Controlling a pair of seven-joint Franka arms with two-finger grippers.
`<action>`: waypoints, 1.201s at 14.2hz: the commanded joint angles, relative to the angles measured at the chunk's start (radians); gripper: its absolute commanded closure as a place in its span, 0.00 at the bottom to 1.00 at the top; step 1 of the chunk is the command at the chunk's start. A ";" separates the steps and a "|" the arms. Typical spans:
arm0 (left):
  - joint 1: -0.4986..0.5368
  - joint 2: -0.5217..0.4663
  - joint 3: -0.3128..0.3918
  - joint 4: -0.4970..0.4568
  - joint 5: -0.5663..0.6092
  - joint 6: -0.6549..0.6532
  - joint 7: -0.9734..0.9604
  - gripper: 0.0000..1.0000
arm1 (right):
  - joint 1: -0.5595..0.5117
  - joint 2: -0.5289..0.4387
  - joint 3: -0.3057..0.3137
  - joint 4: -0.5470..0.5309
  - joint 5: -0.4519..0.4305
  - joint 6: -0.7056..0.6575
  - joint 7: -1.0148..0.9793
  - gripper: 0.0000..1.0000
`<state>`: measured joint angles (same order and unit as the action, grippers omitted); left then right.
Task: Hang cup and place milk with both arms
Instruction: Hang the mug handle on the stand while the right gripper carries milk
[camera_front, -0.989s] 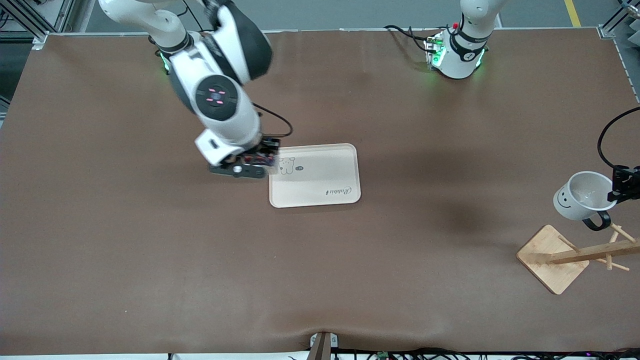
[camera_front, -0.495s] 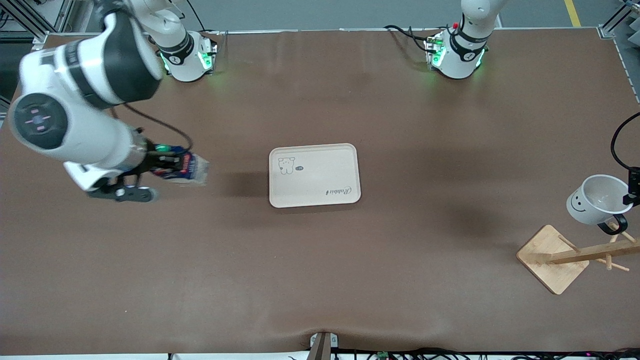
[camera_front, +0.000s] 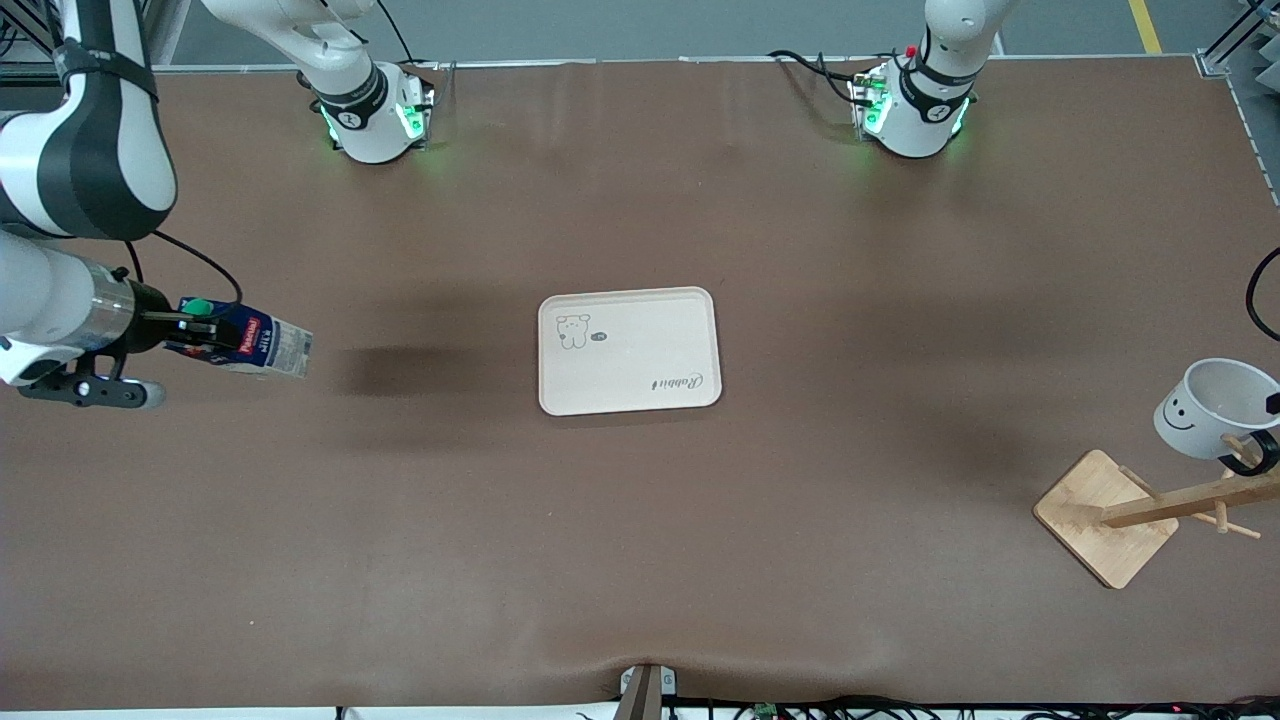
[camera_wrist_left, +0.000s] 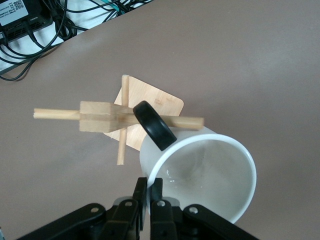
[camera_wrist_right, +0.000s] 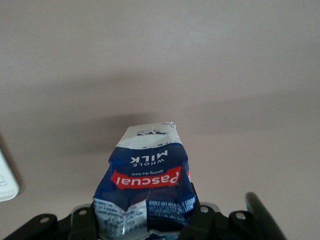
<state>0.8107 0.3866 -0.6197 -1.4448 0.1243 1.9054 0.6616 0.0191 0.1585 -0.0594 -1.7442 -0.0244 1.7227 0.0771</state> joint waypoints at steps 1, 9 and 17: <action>0.021 0.014 -0.006 0.012 -0.003 0.003 0.023 1.00 | -0.054 -0.103 0.023 -0.240 -0.019 0.158 -0.023 1.00; -0.016 -0.041 -0.043 0.015 0.008 0.028 -0.237 0.00 | -0.137 -0.155 0.021 -0.442 -0.022 0.337 -0.088 1.00; -0.030 -0.140 -0.172 -0.009 0.011 -0.175 -0.807 0.00 | -0.139 -0.122 0.023 -0.503 -0.023 0.405 -0.088 0.42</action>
<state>0.7720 0.2898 -0.7665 -1.4256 0.1257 1.7642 -0.0571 -0.1002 0.0400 -0.0530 -2.2293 -0.0261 2.1150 -0.0068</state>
